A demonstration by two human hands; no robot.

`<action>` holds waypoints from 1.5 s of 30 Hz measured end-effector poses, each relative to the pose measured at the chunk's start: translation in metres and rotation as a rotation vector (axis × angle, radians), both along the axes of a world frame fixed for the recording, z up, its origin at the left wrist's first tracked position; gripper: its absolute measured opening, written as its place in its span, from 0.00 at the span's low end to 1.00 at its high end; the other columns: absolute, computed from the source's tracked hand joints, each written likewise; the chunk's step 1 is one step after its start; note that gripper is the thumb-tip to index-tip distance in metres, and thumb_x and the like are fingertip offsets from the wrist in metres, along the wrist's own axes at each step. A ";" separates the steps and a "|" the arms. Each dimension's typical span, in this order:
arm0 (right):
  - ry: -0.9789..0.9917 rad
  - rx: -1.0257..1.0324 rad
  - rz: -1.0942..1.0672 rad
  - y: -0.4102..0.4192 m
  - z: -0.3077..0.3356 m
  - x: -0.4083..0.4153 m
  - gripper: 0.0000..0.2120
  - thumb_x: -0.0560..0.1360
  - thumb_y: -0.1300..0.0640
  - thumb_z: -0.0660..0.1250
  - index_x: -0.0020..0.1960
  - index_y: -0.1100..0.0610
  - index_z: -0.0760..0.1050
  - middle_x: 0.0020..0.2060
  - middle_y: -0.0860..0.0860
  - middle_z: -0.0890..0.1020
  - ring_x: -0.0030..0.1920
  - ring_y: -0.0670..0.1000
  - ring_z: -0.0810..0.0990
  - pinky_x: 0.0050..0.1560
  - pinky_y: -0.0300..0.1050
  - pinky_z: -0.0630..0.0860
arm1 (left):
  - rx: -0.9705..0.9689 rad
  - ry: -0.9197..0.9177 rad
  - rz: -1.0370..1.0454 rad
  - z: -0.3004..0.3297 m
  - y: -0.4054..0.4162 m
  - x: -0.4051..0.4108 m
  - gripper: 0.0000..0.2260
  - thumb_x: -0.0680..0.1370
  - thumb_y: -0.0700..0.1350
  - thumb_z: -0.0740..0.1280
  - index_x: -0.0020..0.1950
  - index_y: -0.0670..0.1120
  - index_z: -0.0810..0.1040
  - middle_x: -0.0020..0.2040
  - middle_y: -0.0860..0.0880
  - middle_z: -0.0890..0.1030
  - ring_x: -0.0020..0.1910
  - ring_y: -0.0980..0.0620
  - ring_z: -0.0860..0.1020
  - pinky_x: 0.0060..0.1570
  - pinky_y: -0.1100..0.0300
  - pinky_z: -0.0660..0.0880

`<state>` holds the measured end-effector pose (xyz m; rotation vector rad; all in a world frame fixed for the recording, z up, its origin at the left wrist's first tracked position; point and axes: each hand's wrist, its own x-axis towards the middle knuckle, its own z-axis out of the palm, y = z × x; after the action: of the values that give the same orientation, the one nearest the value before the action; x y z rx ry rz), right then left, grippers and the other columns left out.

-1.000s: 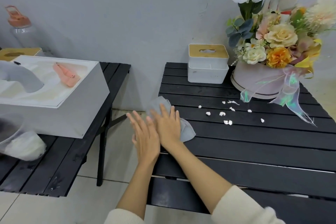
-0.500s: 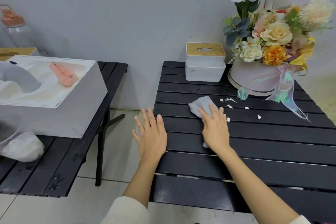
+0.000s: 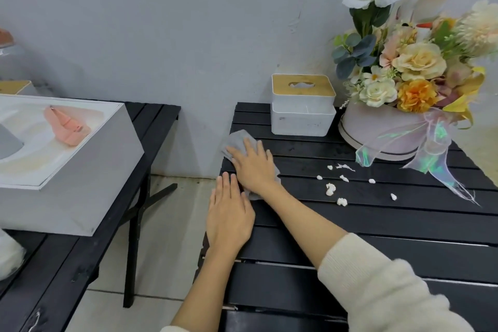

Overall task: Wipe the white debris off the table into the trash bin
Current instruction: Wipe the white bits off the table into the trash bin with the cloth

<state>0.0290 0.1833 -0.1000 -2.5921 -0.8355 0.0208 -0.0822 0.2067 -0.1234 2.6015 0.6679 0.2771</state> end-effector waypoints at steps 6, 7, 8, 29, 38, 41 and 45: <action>-0.038 -0.069 -0.043 -0.025 -0.014 0.024 0.25 0.78 0.61 0.57 0.73 0.48 0.59 0.77 0.56 0.52 0.76 0.64 0.48 0.75 0.56 0.48 | 0.062 0.067 0.031 -0.003 -0.001 0.004 0.24 0.81 0.50 0.43 0.76 0.45 0.44 0.78 0.49 0.44 0.77 0.53 0.42 0.74 0.54 0.42; -0.035 -0.075 -0.084 -0.034 -0.011 0.028 0.28 0.76 0.63 0.59 0.74 0.50 0.59 0.77 0.57 0.53 0.76 0.65 0.47 0.75 0.55 0.49 | 0.065 0.072 0.031 -0.003 -0.002 0.004 0.24 0.81 0.50 0.43 0.76 0.46 0.43 0.78 0.49 0.43 0.77 0.53 0.42 0.74 0.54 0.40; -0.034 -0.080 -0.124 -0.044 -0.008 0.031 0.29 0.75 0.65 0.59 0.74 0.50 0.59 0.76 0.58 0.53 0.75 0.66 0.48 0.75 0.55 0.50 | 0.066 0.075 0.034 -0.003 -0.002 0.004 0.24 0.81 0.51 0.43 0.76 0.46 0.43 0.78 0.49 0.43 0.77 0.54 0.41 0.74 0.55 0.40; -0.093 -0.087 -0.098 -0.067 -0.013 0.031 0.18 0.82 0.49 0.50 0.71 0.43 0.63 0.77 0.54 0.56 0.75 0.61 0.56 0.74 0.57 0.53 | 0.155 0.026 0.025 -0.002 -0.006 0.026 0.25 0.82 0.50 0.44 0.76 0.40 0.45 0.78 0.43 0.47 0.77 0.47 0.44 0.75 0.54 0.41; -0.036 0.195 -0.100 -0.069 0.008 0.020 0.27 0.75 0.70 0.55 0.69 0.50 0.69 0.75 0.54 0.62 0.63 0.62 0.67 0.64 0.51 0.65 | 0.175 0.004 0.064 -0.004 -0.012 0.028 0.26 0.81 0.50 0.44 0.76 0.39 0.43 0.78 0.41 0.46 0.77 0.46 0.44 0.76 0.53 0.42; -0.013 0.178 0.050 -0.031 0.013 0.026 0.22 0.78 0.65 0.57 0.70 0.50 0.68 0.75 0.54 0.60 0.67 0.62 0.64 0.67 0.53 0.63 | 0.116 -0.072 0.087 -0.001 -0.014 0.026 0.27 0.81 0.47 0.47 0.75 0.39 0.40 0.78 0.41 0.44 0.77 0.47 0.44 0.76 0.54 0.44; -0.008 -0.033 0.068 -0.009 -0.002 0.033 0.17 0.81 0.51 0.53 0.70 0.45 0.67 0.76 0.51 0.58 0.74 0.59 0.58 0.70 0.55 0.59 | 0.079 -0.059 0.105 0.000 -0.012 0.028 0.26 0.81 0.46 0.46 0.76 0.39 0.41 0.78 0.41 0.45 0.77 0.47 0.44 0.76 0.54 0.44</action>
<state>0.0624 0.1747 -0.1022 -2.5954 -0.9333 0.0437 -0.0542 0.1949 -0.1232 2.6257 0.7885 0.4197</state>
